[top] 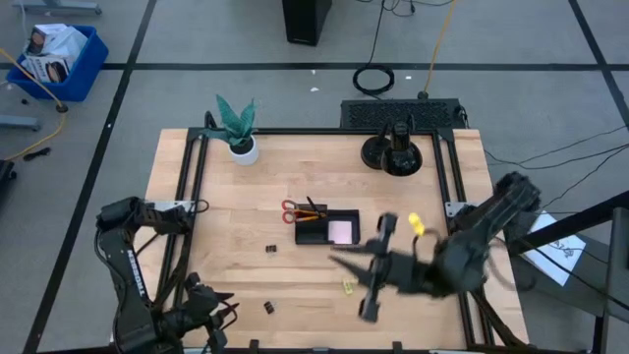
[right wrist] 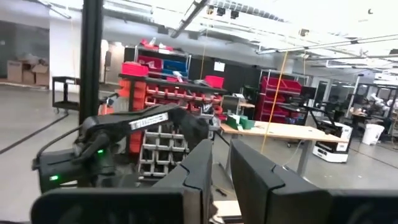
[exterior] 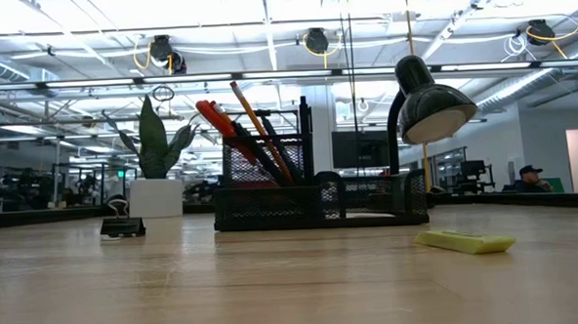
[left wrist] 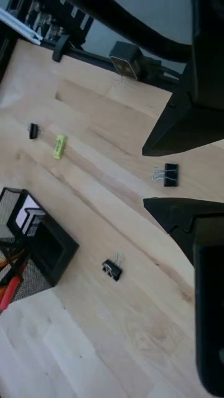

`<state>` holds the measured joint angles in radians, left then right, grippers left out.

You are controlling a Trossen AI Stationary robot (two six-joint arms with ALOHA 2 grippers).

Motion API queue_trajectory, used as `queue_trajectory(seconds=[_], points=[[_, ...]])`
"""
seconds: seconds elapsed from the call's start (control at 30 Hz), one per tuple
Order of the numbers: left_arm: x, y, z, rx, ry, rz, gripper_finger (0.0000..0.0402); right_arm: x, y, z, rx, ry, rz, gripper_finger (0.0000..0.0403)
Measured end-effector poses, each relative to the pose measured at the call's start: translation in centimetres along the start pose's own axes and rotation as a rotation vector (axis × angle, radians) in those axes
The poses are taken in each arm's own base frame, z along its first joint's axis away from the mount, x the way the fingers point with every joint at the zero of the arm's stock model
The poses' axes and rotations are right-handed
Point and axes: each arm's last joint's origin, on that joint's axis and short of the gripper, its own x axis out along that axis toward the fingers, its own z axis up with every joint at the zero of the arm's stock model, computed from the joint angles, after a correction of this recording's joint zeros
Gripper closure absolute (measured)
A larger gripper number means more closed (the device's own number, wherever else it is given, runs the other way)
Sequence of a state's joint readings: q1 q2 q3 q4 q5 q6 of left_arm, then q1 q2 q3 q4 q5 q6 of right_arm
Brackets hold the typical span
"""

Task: Pick and place office supplies into organizer
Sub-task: Put the green eraser into the desk organizer

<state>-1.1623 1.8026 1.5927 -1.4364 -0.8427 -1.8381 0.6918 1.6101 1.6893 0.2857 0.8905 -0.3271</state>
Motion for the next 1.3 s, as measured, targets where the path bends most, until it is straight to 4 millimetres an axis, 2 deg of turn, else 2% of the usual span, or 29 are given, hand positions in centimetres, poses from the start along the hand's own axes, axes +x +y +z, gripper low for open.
queue_trajectory(seconds=[0.17, 0.3, 0.4, 0.57, 0.77, 0.87, 1.07, 1.3], points=[[0.3, -0.2, 0.2, -0.032, 0.004, -0.003, 0.0277, -1.4, -4.9, 2.5, -0.013, 0.036, 0.025, 0.0353], [0.6, -0.4, 0.4, -0.058, 0.006, -0.012, 0.0277, -3.0, -7.9, 3.1, -0.001, 0.122, 0.031, 0.0353], [0.8, -0.5, 0.6, -0.083, 0.006, -0.007, 0.0277, -3.6, -9.7, 2.2, 0.052, 0.246, 0.079, 0.0353], [1.4, -0.6, 1.2, -0.103, 0.004, 0.011, 0.0277, -4.0, -11.4, -1.3, 0.165, 0.59, 0.11, 0.0353], [2.1, -0.6, 1.8, -0.117, 0.0, 0.032, 0.0277, -4.6, -11.9, -4.9, 0.329, 1.025, 0.127, 0.0353], [2.4, -0.6, 2.0, -0.119, -0.001, 0.041, 0.0277, -4.5, -11.4, -5.9, 0.418, 1.16, 0.126, 0.0353], [2.8, -0.6, 2.3, -0.081, -0.001, 0.053, 0.0277, -3.7, -9.4, -7.8, 0.455, 1.23, 0.12, 0.0353], [2.8, -0.6, 2.4, -0.082, 0.0, 0.055, 0.0277, -3.2, -7.5, -12.1, 0.555, 1.258, 0.112, 0.0353]])
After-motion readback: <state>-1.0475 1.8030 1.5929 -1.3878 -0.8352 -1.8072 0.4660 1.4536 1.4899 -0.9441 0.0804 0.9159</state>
